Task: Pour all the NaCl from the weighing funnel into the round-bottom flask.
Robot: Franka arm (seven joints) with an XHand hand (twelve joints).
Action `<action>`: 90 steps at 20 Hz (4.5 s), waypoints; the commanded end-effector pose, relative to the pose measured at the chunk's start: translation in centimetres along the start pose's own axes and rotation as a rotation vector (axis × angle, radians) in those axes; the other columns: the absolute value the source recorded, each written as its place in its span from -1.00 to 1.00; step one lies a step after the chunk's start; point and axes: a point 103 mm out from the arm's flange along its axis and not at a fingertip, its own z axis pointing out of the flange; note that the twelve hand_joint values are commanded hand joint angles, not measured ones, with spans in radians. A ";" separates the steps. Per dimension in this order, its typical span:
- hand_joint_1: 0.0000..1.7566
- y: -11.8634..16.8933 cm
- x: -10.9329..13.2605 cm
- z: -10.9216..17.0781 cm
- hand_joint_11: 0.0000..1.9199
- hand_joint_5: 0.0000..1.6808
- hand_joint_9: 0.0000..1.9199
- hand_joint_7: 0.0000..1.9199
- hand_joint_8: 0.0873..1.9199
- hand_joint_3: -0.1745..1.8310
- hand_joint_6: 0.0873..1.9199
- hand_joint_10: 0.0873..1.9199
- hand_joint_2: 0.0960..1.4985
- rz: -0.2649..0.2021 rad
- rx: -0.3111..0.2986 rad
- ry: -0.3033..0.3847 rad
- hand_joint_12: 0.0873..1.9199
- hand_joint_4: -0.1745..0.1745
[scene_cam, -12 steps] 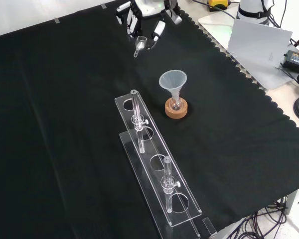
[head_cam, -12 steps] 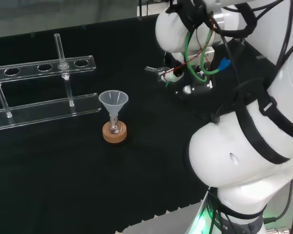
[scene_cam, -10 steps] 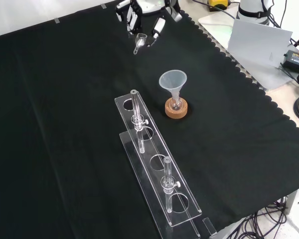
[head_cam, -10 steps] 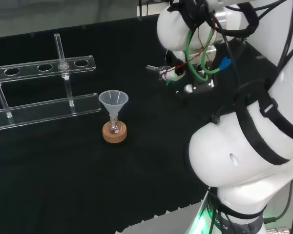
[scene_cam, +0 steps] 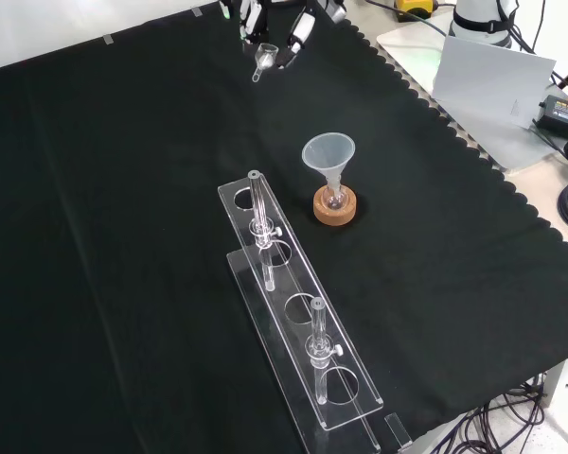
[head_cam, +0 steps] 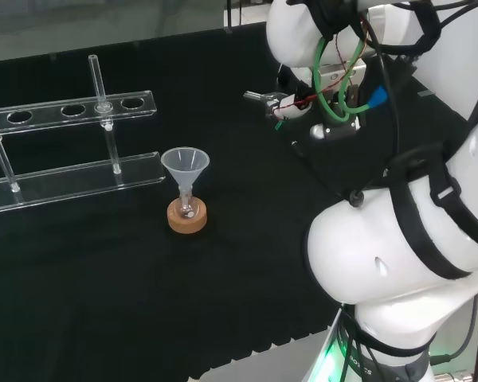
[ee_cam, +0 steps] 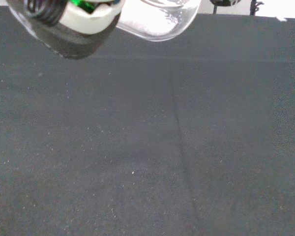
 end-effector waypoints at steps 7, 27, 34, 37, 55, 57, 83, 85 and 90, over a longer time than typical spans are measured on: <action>0.28 -1.8 0.3 -2.4 -0.79 0.68 0.29 0.76 -1.00 -0.48 -0.79 -0.90 -0.03 -0.062 0.015 -0.015 0.51 1.00; 0.28 -4.3 8.9 -2.1 -0.80 0.68 0.29 0.76 -1.00 -0.47 -0.78 -0.90 -0.04 -0.283 0.044 -0.057 0.51 1.00; 0.28 -4.3 9.8 -1.8 -0.81 0.68 0.29 0.76 -1.00 -0.46 -0.78 -0.90 -0.04 -0.319 0.060 -0.060 0.52 1.00; 0.28 -4.4 10.1 -1.7 -0.81 0.68 0.29 0.76 -1.00 -0.46 -0.78 -0.90 -0.05 -0.342 0.066 -0.078 0.52 1.00; 0.28 -3.6 11.2 -1.4 -0.81 0.68 0.29 0.77 -1.00 -0.45 -0.78 -0.91 -0.06 -0.408 0.101 -0.228 0.52 1.00; 0.28 -3.5 11.1 -1.4 -0.81 0.68 0.29 0.77 -1.00 -0.45 -0.78 -0.91 -0.06 -0.411 0.102 -0.235 0.52 1.00; 0.28 -2.3 11.7 -1.5 -0.80 0.69 0.30 0.77 -1.00 -0.42 -0.77 -0.91 -0.08 -0.498 0.098 -0.425 0.52 1.00; 0.28 -2.2 12.0 -1.5 -0.80 0.69 0.30 0.78 -1.00 -0.42 -0.77 -0.91 -0.08 -0.507 0.097 -0.440 0.52 1.00; 0.28 -2.0 12.3 -1.6 -0.78 0.68 0.33 0.78 -1.00 -0.40 -0.76 -0.91 -0.09 -0.553 0.094 -0.456 0.51 1.00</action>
